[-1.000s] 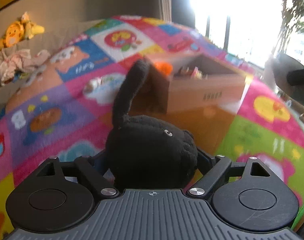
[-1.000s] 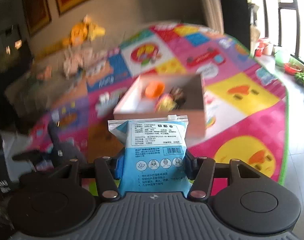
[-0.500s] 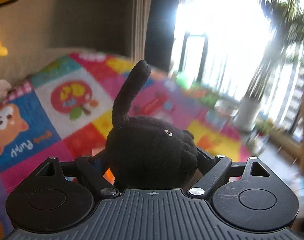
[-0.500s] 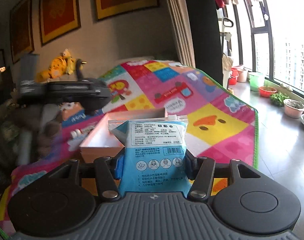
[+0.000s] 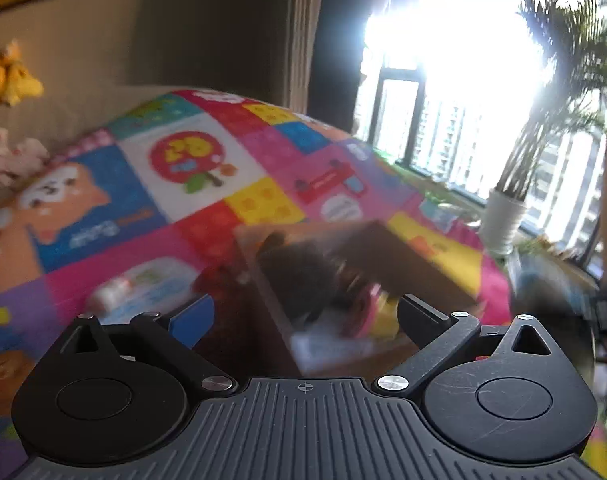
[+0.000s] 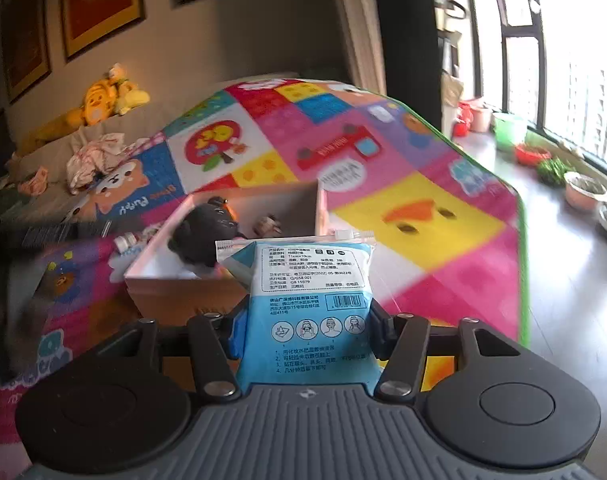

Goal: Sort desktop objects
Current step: 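Drop the plush cat into the box with the left gripper while right gripper carries the packet over it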

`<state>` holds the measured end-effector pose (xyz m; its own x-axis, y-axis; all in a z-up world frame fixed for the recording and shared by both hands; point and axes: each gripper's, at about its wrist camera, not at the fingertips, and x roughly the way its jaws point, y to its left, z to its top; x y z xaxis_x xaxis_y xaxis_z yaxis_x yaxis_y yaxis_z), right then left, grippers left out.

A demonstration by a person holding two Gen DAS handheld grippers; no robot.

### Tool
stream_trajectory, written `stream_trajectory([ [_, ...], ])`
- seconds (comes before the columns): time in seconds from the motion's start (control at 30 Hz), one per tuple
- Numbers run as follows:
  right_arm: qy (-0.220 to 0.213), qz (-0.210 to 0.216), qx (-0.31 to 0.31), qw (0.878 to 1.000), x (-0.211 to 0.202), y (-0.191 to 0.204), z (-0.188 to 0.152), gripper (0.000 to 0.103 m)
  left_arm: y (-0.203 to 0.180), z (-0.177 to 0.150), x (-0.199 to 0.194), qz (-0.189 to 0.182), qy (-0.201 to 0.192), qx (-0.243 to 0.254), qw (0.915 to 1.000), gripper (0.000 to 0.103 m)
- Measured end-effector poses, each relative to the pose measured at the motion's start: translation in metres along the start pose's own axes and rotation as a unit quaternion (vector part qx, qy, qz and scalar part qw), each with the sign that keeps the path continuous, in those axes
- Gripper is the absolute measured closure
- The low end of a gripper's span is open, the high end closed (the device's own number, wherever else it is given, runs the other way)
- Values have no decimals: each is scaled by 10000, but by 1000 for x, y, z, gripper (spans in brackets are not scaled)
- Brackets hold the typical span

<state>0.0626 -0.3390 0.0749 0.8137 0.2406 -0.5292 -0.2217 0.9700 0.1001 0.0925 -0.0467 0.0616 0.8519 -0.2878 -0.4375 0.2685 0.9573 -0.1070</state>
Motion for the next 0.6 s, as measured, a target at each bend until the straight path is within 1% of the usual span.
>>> stream_trajectory([
  [0.07,-5,-164,-237,9996,19,13,19,48,3,-17,-6,140,38,51,9999,2],
  [0.1,17,-244,-320,9992,30,18,29,48,8,-22,-10,173,77,-7,9998,2],
  [0.2,275,-373,-593,9972,71,38,58,48,23,-40,-15,97,179,-403,9990,2],
  [0.3,559,-560,-762,9939,113,57,77,48,33,-52,-21,47,111,-625,9980,2],
  [0.37,629,-896,-958,9894,138,70,82,48,38,-61,-22,-37,77,-727,9973,2],
  [0.43,758,-1297,-1168,9817,162,81,82,48,40,-67,-17,-205,235,-837,9960,2],
  [0.47,889,-1368,-1188,9794,174,84,82,48,41,-66,-18,-226,215,-823,9961,2],
  [0.53,1340,-1437,-1151,9737,195,87,80,48,42,-67,-22,-279,99,-831,9961,1],
  [0.6,1569,-1564,-1116,9688,209,87,79,49,41,-66,-19,-309,86,-833,9960,1],
])
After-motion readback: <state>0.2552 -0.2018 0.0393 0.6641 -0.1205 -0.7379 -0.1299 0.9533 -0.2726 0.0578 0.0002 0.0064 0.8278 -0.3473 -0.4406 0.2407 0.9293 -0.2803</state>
